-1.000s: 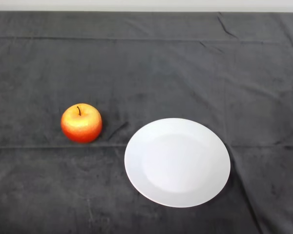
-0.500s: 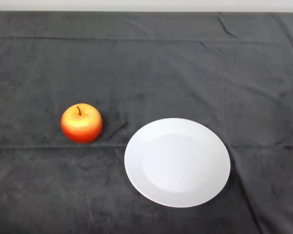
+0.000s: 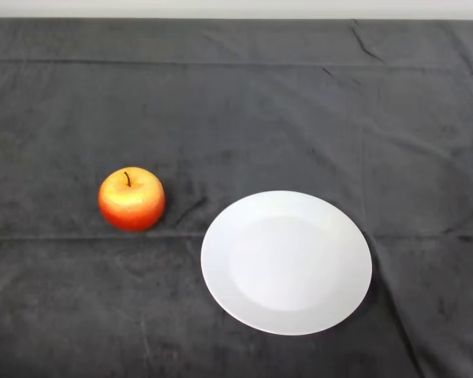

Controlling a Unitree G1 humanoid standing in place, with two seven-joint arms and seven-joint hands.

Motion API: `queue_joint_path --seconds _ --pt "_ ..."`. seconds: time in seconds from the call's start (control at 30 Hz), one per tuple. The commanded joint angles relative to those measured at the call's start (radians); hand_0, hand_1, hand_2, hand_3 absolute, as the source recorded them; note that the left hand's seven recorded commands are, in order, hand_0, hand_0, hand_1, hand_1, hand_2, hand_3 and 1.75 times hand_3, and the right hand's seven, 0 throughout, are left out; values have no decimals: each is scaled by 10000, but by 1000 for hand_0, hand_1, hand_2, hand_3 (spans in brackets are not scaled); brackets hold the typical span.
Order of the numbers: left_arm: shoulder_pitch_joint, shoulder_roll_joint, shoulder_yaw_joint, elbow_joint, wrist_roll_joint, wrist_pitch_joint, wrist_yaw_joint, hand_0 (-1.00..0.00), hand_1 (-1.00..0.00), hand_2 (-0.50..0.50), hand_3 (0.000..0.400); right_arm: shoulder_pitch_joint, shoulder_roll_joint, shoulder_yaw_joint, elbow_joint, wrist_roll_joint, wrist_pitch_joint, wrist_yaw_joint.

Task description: Move the apple to the plate

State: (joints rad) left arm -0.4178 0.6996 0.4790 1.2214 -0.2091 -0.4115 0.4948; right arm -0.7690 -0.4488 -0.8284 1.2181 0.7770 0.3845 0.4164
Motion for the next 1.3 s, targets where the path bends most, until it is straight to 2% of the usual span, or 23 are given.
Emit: queue_joint_path --seconds 0.03,0.63,1.1,1.3 --pt "-460 -132 -209 -417 344 146 30 0 0 0 0 -535 -329 -24 27 215 -5 48" --pt "-1156 -877 -1113 -453 1093 13 -271 0 0 0 0 -531 -324 -23 16 213 -5 44" --pt "-1486 -1327 -2042 -332 1760 71 -1413 0 0 0 0 -525 -318 -21 1 212 -4 39" --pt "-1644 -1510 -2419 -289 2064 75 -1723 0 0 0 0 -523 -315 -20 -6 212 -4 37"
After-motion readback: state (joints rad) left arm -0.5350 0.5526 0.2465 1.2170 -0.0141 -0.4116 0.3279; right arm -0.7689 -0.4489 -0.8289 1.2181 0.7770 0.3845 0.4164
